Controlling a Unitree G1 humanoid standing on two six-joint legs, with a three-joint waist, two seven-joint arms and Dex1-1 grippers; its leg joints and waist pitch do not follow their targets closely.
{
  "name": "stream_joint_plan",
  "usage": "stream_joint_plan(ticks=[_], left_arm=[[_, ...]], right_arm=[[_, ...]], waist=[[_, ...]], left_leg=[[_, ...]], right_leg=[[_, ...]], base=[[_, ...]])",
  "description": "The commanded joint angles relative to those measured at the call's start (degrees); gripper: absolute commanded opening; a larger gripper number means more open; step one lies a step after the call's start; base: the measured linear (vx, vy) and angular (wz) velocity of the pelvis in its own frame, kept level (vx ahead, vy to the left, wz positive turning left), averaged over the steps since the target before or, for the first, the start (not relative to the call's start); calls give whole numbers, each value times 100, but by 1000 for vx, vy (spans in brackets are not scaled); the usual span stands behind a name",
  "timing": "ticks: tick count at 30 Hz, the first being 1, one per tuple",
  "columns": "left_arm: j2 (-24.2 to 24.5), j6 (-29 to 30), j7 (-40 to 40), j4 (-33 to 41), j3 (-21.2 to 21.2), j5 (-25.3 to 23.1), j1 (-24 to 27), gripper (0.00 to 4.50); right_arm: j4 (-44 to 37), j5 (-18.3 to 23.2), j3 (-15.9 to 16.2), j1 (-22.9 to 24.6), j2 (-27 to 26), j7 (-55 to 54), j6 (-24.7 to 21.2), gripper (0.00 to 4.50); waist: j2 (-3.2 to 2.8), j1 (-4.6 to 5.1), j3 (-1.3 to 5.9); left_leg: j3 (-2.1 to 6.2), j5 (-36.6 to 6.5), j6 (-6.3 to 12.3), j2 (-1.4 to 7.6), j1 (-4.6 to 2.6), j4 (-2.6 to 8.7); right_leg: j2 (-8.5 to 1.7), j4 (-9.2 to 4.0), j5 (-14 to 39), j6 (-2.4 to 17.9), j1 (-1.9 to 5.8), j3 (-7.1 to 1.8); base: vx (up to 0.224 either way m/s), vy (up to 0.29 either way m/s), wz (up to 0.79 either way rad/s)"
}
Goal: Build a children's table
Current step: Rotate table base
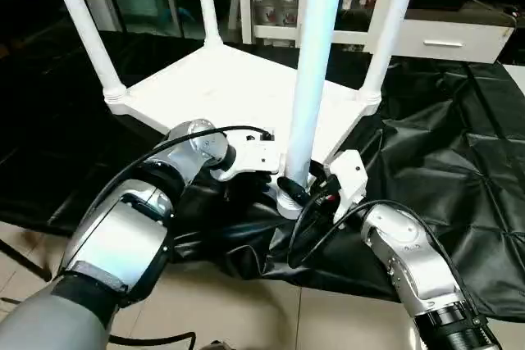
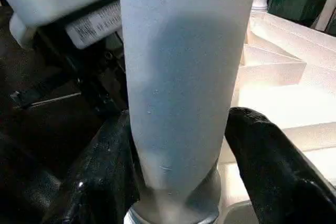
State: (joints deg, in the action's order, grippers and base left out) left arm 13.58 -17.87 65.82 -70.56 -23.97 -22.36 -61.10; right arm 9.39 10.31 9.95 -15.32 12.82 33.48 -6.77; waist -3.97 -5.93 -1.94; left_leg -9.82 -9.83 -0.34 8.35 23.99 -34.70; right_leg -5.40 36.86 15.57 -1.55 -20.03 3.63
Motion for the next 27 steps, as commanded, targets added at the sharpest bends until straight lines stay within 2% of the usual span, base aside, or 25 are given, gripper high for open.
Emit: stream_joint_plan(ticks=[1,4,5,7,8,9,10,13,16,17,18,19,22,23,24,27], left_arm=[[92,123,806,-269,-233,-163,496,8],[124,227,1146,-134,-219,-64,624,2],[131,248,1266,11,-198,13,724,2],[140,162,1207,151,-178,72,812,2],[106,56,1053,205,-110,149,854,2],[81,86,975,238,-49,212,871,2],[76,134,1010,271,-22,250,863,2],[197,192,1115,443,-87,196,842,2],[221,270,1172,600,67,350,814,2],[191,190,1029,632,222,486,748,2],[166,157,932,638,325,581,700,2],[147,116,839,637,407,656,660,33],[11,483,1095,582,968,1308,389,47],[3,598,1169,580,1069,1438,328,59],[22,614,1140,551,1096,1457,272,72],[92,449,774,418,982,1228,111,86]], right_arm=[[83,-34,-437,-19,230,-137,86,287],[88,-13,-477,30,291,-109,114,287],[109,4,-515,60,347,-78,135,287],[115,5,-534,85,390,-61,150,287],[110,12,-547,102,418,-42,152,287],[93,19,-548,118,428,-32,149,287],[74,25,-541,135,447,-7,144,287],[35,45,-548,188,499,50,159,287],[-15,84,-577,220,520,89,165,287],[-57,93,-576,242,516,93,160,287],[-81,99,-575,255,507,100,157,287],[-101,101,-572,266,496,102,155,287],[-216,104,-542,345,448,91,140,287],[-249,110,-531,369,431,90,135,287],[-277,112,-518,395,416,88,133,287],[-352,125,-470,466,386,121,125,287]], waist=[[40,-13,327],[54,-21,337],[90,-16,321],[88,-32,321],[35,-73,353],[36,-84,337],[71,-84,312],[45,-87,315],[57,-66,322],[18,-70,324],[12,-66,326],[22,-63,338],[-5,-88,349],[-11,-100,343],[-28,-108,346],[-21,-77,328]], left_leg=[[265,-1393,527,580,-224,511],[255,-1290,591,580,-210,500],[237,-1164,653,568,-209,491],[220,-1109,720,550,-187,463],[225,-1320,638,599,-269,488],[223,-1422,578,617,-289,502],[228,-1587,438,612,-259,552],[235,-1585,357,611,-250,560],[221,-1396,419,587,-229,531],[224,-1355,432,586,-230,521],[223,-1319,449,583,-223,516],[223,-1224,518,581,-227,498],[205,-1157,548,578,-242,481],[212,-1129,576,580,-224,481],[212,-1141,570,580,-229,483],[219,-1186,644,567,-209,474]], right_leg=[[-560,-373,-1388,1721,115,-249],[-580,-368,-1465,1724,129,-247],[-563,-383,-1416,1714,125,-253],[-576,-371,-1393,1741,133,-248],[-581,-404,-1135,1730,76,-249],[-563,-415,-1045,1732,52,-253],[-544,-412,-895,1712,84,-247],[-561,-416,-903,1656,85,-253],[-569,-407,-1155,1650,102,-255],[-567,-398,-1209,1648,93,-253],[-563,-396,-1284,1647,100,-252],[-550,-374,-1535,1682,98,-238],[-546,-352,-1648,1747,93,-228],[-544,-346,-1660,1771,90,-224],[-544,-345,-1640,1764,93,-221],[-554,-371,-1602,1704,111,-230]], base=[[0,0,0],[0,0,0],[0,0,0],[0,0,0],[0,0,0],[0,0,0],[0,0,0],[0,0,0],[0,0,0],[0,0,0],[0,0,0],[0,0,0],[0,0,0],[0,0,0],[0,0,0],[0,0,0]])
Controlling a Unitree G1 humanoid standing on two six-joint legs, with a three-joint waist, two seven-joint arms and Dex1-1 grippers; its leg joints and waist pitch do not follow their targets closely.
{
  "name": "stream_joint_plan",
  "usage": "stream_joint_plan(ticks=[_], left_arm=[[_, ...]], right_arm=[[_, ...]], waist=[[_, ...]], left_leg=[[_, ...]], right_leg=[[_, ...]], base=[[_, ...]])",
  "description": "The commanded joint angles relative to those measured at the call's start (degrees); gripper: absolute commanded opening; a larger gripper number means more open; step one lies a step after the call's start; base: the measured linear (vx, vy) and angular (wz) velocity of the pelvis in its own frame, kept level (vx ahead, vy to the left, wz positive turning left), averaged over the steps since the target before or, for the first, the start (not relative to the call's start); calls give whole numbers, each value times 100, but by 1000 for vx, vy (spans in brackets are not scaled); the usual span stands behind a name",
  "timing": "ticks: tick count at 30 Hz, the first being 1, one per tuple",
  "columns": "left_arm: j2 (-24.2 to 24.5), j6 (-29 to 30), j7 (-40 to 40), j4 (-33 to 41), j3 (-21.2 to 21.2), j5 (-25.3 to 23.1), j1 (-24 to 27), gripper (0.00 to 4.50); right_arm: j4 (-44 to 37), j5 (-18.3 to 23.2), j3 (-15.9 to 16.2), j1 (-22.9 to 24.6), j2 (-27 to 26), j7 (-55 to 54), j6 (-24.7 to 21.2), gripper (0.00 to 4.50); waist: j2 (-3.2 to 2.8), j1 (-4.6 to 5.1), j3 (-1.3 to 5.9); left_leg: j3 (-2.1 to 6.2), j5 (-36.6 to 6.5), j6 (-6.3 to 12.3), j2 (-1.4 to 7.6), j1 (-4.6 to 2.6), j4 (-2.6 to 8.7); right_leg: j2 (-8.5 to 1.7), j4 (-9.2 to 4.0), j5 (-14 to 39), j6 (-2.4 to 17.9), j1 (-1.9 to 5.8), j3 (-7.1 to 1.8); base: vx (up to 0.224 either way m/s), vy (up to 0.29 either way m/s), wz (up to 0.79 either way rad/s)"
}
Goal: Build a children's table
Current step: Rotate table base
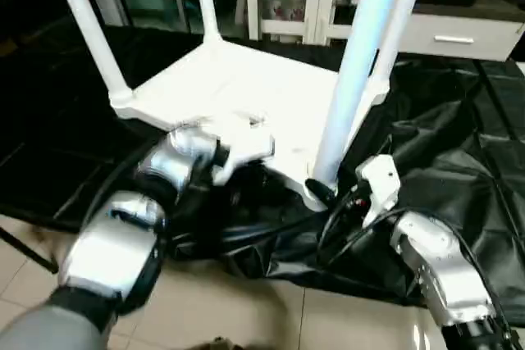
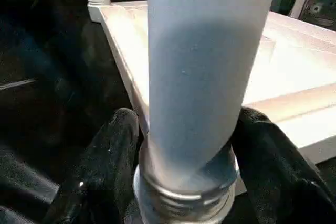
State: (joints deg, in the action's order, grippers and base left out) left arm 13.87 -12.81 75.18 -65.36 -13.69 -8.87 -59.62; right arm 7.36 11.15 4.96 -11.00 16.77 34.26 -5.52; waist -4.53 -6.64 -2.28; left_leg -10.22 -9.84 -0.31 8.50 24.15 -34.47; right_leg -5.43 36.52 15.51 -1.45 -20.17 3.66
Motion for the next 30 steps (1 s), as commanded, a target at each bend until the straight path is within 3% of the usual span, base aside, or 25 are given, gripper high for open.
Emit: stream_joint_plan(ticks=[1,2,5,15,18,19,24,27,28,30], left_arm=[[75,-107,-256,-127,-81,-188,-60,104],[53,-126,-424,-179,-102,-248,-102,116],[-105,-152,-1294,-432,-219,-554,-263,127],[-396,-170,-2583,-924,-812,-1326,-229,203],[-431,-126,-2656,-1004,-862,-1403,-180,203],[-440,-159,-2705,-1039,-920,-1464,-148,203],[-450,-171,-2802,-1150,-1192,-1758,-56,203],[-416,-198,-2426,-1214,-1364,-1942,-54,203],[-369,-200,-1910,-1238,-1486,-2032,-63,203],[-365,-199,-1876,-1239,-1495,-2038,-64,203]], right_arm=[[-163,41,42,44,-15,43,-3,287],[-169,42,50,50,-15,46,-6,287],[-211,32,75,84,-35,35,-17,287],[-310,-10,108,115,-97,-22,-73,287],[-322,-11,112,110,-110,-33,-94,287],[-323,-13,111,105,-117,-39,-101,287],[-320,-23,99,50,-145,-75,-129,287],[-299,-25,85,-12,-149,-76,-147,287],[-279,-24,73,-48,-141,-67,-146,287],[-278,-24,72,-50,-141,-67,-146,287]], waist=[[26,-5,364],[37,4,361],[-5,28,373],[-42,18,397],[-50,15,394],[-89,12,389],[-81,19,382],[-72,29,382],[-88,32,395],[-87,39,394]], left_leg=[[261,-1175,647,550,-224,443],[262,-1116,680,546,-207,439],[272,-1139,667,560,-231,437],[286,-940,729,552,-216,391],[286,-897,764,549,-214,383],[291,-922,761,553,-214,391],[289,-984,755,552,-211,395],[291,-991,764,555,-213,407],[289,-921,770,552,-211,397],[285,-880,781,546,-211,393]], right_leg=[[-562,-338,-1590,1687,135,-236],[-560,-344,-1574,1662,149,-233],[-528,-345,-1574,1631,133,-230],[-545,-321,-1989,1604,171,-220],[-544,-327,-1961,1616,167,-222],[-543,-330,-1888,1622,159,-220],[-542,-346,-1746,1618,160,-227],[-541,-357,-1663,1602,156,-226],[-546,-346,-1651,1592,157,-228],[-547,-345,-1669,1594,152,-228]], base=[[0,0,0],[0,0,0],[0,0,0],[0,0,0],[0,0,0],[0,0,0],[0,0,0],[0,0,0],[0,0,0],[0,0,0]])
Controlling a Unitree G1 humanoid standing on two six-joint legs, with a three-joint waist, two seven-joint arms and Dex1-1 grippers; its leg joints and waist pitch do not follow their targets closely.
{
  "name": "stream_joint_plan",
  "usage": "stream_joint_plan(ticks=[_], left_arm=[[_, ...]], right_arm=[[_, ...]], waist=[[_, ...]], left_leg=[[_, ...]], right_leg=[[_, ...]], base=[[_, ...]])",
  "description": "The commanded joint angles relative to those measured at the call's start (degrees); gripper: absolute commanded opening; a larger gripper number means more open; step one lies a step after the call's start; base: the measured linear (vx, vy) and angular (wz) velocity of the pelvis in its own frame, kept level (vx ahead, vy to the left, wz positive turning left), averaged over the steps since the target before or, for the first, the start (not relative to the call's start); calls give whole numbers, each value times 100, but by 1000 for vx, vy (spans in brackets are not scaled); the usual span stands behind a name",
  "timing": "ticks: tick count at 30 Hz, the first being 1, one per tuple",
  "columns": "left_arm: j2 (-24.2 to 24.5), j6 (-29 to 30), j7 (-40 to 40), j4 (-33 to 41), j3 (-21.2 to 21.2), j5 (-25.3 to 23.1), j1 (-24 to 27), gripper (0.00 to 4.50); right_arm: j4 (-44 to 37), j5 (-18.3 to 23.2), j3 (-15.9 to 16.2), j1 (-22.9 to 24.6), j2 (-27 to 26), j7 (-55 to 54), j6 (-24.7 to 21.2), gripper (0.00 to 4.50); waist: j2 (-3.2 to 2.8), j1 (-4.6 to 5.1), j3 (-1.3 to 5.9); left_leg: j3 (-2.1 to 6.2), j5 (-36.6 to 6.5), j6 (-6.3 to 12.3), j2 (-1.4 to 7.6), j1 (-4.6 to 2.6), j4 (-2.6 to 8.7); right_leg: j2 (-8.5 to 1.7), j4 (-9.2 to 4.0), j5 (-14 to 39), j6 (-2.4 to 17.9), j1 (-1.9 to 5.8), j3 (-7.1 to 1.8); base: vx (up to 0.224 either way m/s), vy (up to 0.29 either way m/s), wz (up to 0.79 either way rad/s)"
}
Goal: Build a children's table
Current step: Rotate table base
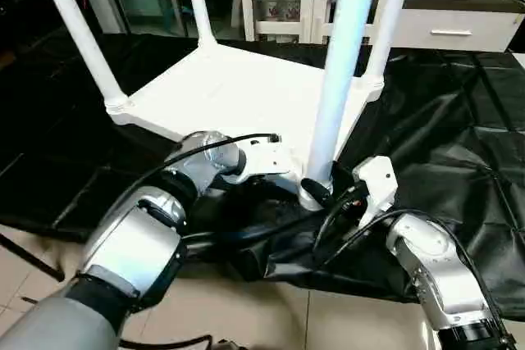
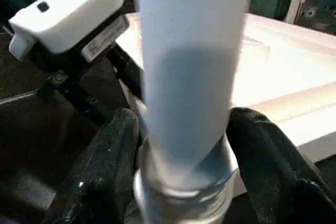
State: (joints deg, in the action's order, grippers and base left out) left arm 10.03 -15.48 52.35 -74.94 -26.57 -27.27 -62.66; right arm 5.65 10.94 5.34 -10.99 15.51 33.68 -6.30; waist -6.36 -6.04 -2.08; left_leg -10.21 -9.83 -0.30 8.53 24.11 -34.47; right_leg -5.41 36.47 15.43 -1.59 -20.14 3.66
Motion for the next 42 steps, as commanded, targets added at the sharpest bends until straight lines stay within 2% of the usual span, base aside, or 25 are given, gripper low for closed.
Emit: stream_joint_plan(ticks=[1,2,3,6,9,10,15,18,19,21,22,25,26,27,31,35,36,37,39,40,42], left_arm=[[55,101,768,-307,-299,-268,221,203],[113,197,1247,-331,-401,-338,179,203],[151,268,1554,-347,-464,-381,148,203],[182,419,1972,-340,-382,-282,74,203],[199,456,2020,-303,-258,-161,67,203],[213,435,1924,-270,-188,-101,80,203],[293,375,1843,-198,-77,17,150,203],[353,168,1646,-45,153,261,321,203],[346,173,1641,-29,198,305,340,203],[313,241,1777,76,443,564,470,203],[314,281,1945,127,501,643,542,203],[324,314,2071,162,512,673,599,203],[350,344,2281,203,488,690,668,203],[368,354,2335,222,456,673,700,203],[439,160,2356,272,256,498,740,203],[446,-100,1938,295,137,329,705,203],[417,-222,1524,276,99,220,650,203],[461,-412,1096,246,-176,-145,559,203],[472,-449,1019,241,-235,-220,541,203],[478,-518,703,208,-393,-429,497,203],[432,-558,-15,176,-585,-698,448,203]], right_arm=[[-94,-6,26,-72,-5,-1,-66,287],[-70,-8,11,-91,13,14,-55,287],[-53,-9,1,-104,26,25,-47,287],[-16,-11,-32,-113,52,50,-29,287],[-4,-17,-33,-102,53,52,-16,287],[2,-19,-27,-94,47,52,-10,287],[5,-26,-9,-68,36,51,-4,287],[-2,-9,-8,-29,49,65,3,287],[-1,-7,-10,-24,52,68,5,287],[11,2,-38,3,80,81,17,287],[28,10,-61,10,99,90,23,287],[44,13,-85,8,117,94,25,287],[59,18,-109,6,140,101,27,287],[71,20,-124,1,160,109,29,287],[104,23,-160,-21,224,144,29,287],[113,23,-163,-37,252,168,24,287],[98,22,-155,-31,260,176,18,287],[58,24,-137,-8,279,179,8,287],[50,25,-133,-3,283,179,6,287],[19,26,-126,15,290,178,0,287],[-23,22,-116,48,284,163,-3,287]], waist=[[92,-11,375],[120,-13,381],[111,-18,379],[126,61,358],[123,82,350],[156,93,350],[142,84,362],[160,86,359],[147,78,361],[173,76,355],[155,60,358],[144,48,346],[198,45,348],[212,41,349],[204,41,355],[216,50,349],[196,46,350],[176,58,343],[190,53,342],[126,44,347],[144,68,338]], left_leg=[[278,-844,801,540,-206,384],[276,-796,846,538,-204,381],[274,-773,862,537,-199,381],[275,-906,876,541,-185,405],[271,-1016,874,541,-193,411],[268,-1025,886,545,-193,416],[270,-906,961,544,-188,402],[263,-880,1004,541,-185,398],[258,-912,998,539,-190,397],[253,-906,994,543,-192,403],[250,-912,987,544,-195,401],[253,-1080,895,559,-204,433],[253,-1041,891,553,-192,429],[241,-996,898,547,-192,425],[249,-928,920,553,-193,422],[254,-1018,862,560,-206,435],[254,-1037,843,560,-209,436],[266,-1191,791,571,-216,452],[273,-1251,738,571,-214,459],[277,-1306,670,566,-218,460],[284,-1380,599,572,-219,484]], right_leg=[[-548,-336,-1719,1621,146,-225],[-553,-334,-1732,1628,149,-222],[-562,-334,-1695,1630,149,-222],[-557,-335,-1521,1712,151,-215],[-560,-358,-1372,1760,147,-225],[-555,-364,-1336,1779,148,-228],[-550,-344,-1400,1778,140,-223],[-545,-343,-1454,1776,136,-221],[-547,-346,-1387,1777,131,-223],[-539,-349,-1355,1787,126,-221],[-543,-345,-1304,1797,121,-223],[-527,-356,-1108,1772,101,-231],[-548,-352,-1103,1767,123,-237],[-551,-363,-1082,1744,114,-237],[-543,-352,-1196,1705,111,-238],[-542,-358,-1286,1702,114,-235],[-545,-355,-1279,1708,113,-236],[-536,-385,-1241,1642,115,-243],[-546,-387,-1185,1610,130,-247],[-547,-384,-1117,1599,127,-243],[-527,-404,-1080,1565,130,-244]], base=[[0,0,0],[0,0,0],[0,0,0],[0,0,0],[0,0,0],[0,0,0],[0,0,0],[0,0,0],[0,0,0],[0,0,0],[0,0,0],[0,0,0],[0,0,0],[0,0,0],[0,0,0],[0,0,0],[0,0,0],[0,0,0],[0,0,0],[0,0,0],[0,0,0]])
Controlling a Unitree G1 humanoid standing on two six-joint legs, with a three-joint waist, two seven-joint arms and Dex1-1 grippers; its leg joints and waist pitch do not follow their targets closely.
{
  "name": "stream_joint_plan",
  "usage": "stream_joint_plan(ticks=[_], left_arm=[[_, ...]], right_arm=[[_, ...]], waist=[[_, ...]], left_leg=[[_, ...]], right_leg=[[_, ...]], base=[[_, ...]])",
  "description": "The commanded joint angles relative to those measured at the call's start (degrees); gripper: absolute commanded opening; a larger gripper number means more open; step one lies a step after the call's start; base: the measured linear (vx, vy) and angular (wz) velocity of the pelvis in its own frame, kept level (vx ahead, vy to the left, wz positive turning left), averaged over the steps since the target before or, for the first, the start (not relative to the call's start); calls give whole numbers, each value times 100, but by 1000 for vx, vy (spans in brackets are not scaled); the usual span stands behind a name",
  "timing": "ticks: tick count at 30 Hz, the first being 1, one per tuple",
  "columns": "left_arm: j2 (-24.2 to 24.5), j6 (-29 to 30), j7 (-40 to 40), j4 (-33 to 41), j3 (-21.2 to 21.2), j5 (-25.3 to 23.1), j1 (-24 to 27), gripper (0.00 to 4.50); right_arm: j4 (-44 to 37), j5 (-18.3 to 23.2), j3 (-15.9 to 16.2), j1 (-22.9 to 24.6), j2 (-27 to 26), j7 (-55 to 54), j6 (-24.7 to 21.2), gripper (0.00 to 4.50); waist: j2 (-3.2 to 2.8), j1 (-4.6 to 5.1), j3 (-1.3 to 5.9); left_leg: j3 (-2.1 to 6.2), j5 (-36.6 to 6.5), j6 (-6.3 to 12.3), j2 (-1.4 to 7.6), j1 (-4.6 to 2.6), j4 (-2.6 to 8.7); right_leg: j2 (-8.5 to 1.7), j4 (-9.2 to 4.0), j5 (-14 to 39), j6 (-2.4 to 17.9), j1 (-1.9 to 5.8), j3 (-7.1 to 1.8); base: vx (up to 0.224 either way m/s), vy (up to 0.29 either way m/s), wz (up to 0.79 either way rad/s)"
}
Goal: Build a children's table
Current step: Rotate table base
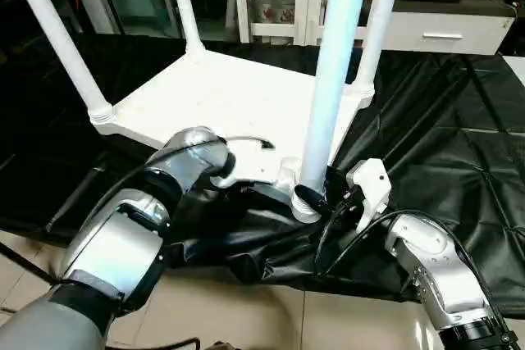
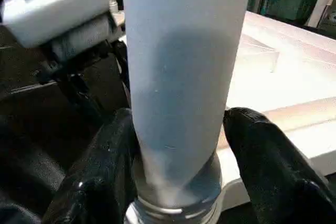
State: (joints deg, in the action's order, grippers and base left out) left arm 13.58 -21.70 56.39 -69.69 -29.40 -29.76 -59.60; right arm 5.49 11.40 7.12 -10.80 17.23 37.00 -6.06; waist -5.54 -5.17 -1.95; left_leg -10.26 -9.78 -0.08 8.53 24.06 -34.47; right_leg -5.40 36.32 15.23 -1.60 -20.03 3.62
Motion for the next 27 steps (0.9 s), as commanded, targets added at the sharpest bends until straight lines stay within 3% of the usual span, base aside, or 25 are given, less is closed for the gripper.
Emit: stream_joint_plan(ticks=[1,2,3,4,5,7,8,9,10,11,16,18,21,23,24,27], left_arm=[[39,58,-828,-380,-384,-556,123,203],[12,90,-1042,-410,-411,-591,116,203],[8,148,-1099,-449,-439,-620,111,203],[12,166,-1094,-460,-452,-633,109,203],[55,184,-1042,-523,-571,-741,99,203],[96,171,-984,-561,-654,-814,97,203],[182,114,-732,-605,-732,-868,128,203],[208,98,-573,-630,-713,-844,146,203],[239,84,-284,-661,-641,-759,175,203],[246,76,-176,-684,-608,-720,183,203],[314,-87,642,-743,-375,-376,180,203],[345,-136,787,-729,-358,-330,163,203],[371,-227,1001,-675,-250,-224,170,203],[359,-249,1026,-656,-178,-153,184,203],[300,-233,1164,-608,19,76,207,203],[176,-315,1063,-528,364,451,262,203]], right_arm=[[-32,-26,-295,54,95,-190,-28,287],[-52,-28,-294,76,81,-208,-29,287],[-82,-31,-290,106,71,-222,-30,287],[-92,-32,-289,115,68,-225,-31,287],[-133,-28,-288,156,66,-242,-34,287],[-155,-23,-294,180,70,-253,-35,287],[-185,-17,-326,227,88,-277,-33,287],[-195,-14,-351,246,101,-292,-29,287],[-188,-15,-405,261,124,-330,-12,287],[-179,-16,-431,266,134,-352,0,287],[-28,22,-611,225,192,-428,66,287],[39,18,-628,194,211,-422,86,287],[103,29,-631,141,221,-395,85,287],[110,32,-621,123,217,-385,79,287],[122,39,-597,94,217,-356,69,287],[128,71,-561,75,219,-308,70,287]], waist=[[20,4,328],[-25,-3,335],[17,-1,323],[18,-4,323],[-87,-26,320],[-31,-22,310],[-57,-14,302],[-132,-14,310],[-80,26,307],[-100,32,318],[-65,66,340],[-66,92,345],[-1,137,333],[-15,147,318],[33,143,318],[39,132,319]], left_leg=[[304,-1593,443,582,-240,507],[316,-1614,405,576,-244,499],[303,-1664,384,565,-236,512],[296,-1670,375,562,-237,512],[293,-1713,331,552,-246,500],[301,-1834,249,560,-240,531],[304,-1847,226,556,-231,541],[312,-1874,193,553,-238,538],[316,-1863,193,546,-210,548],[309,-1828,214,541,-219,541],[294,-1417,533,525,-176,490],[299,-1388,575,533,-179,491],[277,-1427,672,534,-181,492],[270,-1479,684,534,-188,490],[262,-1425,704,536,-184,490],[253,-1378,735,542,-189,482]], right_leg=[[-516,-395,-1001,1562,120,-234],[-526,-386,-1010,1570,128,-235],[-527,-415,-931,1574,125,-238],[-535,-422,-878,1574,123,-243],[-545,-432,-716,1563,101,-253],[-537,-461,-527,1519,111,-258],[-527,-471,-503,1483,101,-256],[-528,-451,-509,1485,93,-255],[-526,-453,-592,1482,120,-251],[-529,-448,-669,1503,108,-248],[-550,-405,-1058,1605,121,-232],[-540,-394,-1103,1612,122,-221],[-548,-413,-990,1660,112,-227],[-546,-432,-769,1693,104,-235],[-545,-426,-736,1720,103,-236],[-542,-418,-719,1760,90,-239]], base=[[0,0,0],[0,0,0],[0,0,0],[0,0,0],[0,0,0],[0,0,0],[0,0,0],[0,0,0],[0,0,0],[0,0,0],[0,0,0],[0,0,0],[0,0,0],[0,0,0],[0,0,0],[0,0,0]])
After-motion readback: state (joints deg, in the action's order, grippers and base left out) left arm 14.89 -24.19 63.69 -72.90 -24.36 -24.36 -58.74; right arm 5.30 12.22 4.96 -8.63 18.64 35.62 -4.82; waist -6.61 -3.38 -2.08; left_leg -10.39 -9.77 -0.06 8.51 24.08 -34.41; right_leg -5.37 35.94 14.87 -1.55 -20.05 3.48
